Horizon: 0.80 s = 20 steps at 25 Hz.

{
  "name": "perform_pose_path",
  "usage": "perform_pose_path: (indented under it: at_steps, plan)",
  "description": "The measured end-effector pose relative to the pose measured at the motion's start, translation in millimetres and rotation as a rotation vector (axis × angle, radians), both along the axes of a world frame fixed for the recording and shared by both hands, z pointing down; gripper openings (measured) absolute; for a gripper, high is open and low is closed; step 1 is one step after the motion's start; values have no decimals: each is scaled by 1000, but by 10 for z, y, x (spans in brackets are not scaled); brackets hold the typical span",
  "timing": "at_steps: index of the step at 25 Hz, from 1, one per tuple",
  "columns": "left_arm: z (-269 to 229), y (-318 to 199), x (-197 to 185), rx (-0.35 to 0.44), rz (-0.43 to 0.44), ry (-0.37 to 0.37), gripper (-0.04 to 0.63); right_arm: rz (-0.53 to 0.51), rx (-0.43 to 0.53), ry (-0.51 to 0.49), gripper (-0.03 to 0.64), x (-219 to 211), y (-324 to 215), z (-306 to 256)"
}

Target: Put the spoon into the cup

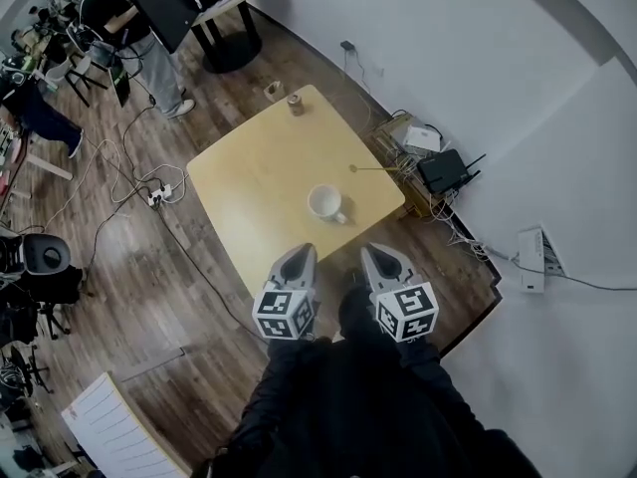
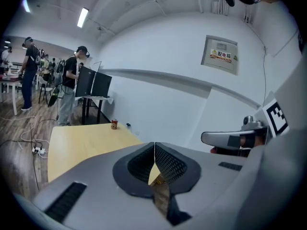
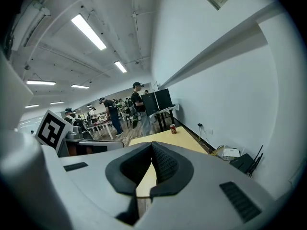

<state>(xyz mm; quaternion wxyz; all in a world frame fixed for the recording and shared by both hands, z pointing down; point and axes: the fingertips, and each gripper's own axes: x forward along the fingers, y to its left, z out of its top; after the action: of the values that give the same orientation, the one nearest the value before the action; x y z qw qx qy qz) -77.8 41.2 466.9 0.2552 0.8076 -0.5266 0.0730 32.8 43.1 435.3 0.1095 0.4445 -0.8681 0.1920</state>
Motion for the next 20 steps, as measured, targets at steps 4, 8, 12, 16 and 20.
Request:
perform_pose_path:
  at_steps: [4, 8, 12, 16, 20]
  plan:
    - [68, -414, 130, -19, -27, -11, 35, -15, -30, -14, 21, 180, -416, 104]
    - [112, -740, 262, -31, -41, -15, 35, -16, -71, -33, 21, 375, -733, 227]
    - [215, -947, 300, -48, -63, -15, 35, -15, -104, -39, 21, 545, -999, 385]
    - [393, -1052, 314, -76, -79, -34, 35, 6, -148, -46, 21, 756, -1217, 610]
    - [524, -1107, 264, -104, -87, -46, 35, 39, -209, -62, 21, 880, -1347, 849]
